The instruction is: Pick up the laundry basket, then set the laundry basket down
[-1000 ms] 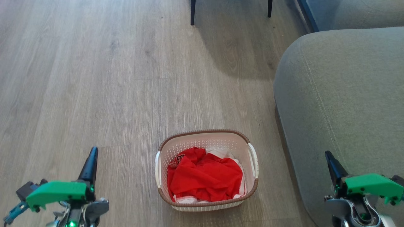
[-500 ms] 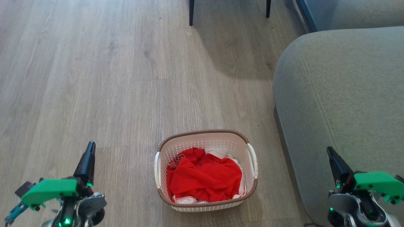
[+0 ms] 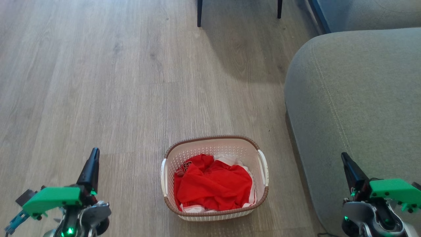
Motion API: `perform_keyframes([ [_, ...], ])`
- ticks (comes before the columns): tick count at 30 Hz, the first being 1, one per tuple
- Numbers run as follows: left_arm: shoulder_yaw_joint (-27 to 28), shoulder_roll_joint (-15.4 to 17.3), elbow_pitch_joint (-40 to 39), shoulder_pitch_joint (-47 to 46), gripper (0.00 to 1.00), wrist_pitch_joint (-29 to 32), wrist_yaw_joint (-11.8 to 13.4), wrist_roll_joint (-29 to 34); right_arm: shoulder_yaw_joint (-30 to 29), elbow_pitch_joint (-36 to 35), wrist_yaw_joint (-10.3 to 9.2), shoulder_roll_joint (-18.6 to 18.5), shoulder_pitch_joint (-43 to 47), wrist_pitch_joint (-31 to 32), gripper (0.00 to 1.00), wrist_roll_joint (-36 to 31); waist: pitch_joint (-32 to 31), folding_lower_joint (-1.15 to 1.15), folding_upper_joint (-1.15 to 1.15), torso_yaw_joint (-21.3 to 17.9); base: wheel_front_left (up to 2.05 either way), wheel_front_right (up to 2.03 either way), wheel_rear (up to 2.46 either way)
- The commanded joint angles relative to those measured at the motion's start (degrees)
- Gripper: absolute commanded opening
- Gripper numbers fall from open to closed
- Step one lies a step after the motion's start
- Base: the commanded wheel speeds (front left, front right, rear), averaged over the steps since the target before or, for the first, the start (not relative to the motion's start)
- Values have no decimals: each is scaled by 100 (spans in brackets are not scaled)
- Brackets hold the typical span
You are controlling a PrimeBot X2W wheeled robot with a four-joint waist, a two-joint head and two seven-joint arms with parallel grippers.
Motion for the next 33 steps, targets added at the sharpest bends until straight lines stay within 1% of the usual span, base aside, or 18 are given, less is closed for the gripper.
perform_keyframes([
  [1, 202, 20, -168, -338, 0, 23, -38, -4, 84, -206, 8, -88, -276, 43, 0, -3, 0, 0, 0, 0, 0, 0, 0],
  [33, 215, 11, -168, -339, 0, 34, -38, 7, 34, -203, 8, -53, -280, 83, 0, -45, 0, 0, 0, 0, 0, 0, 0],
])
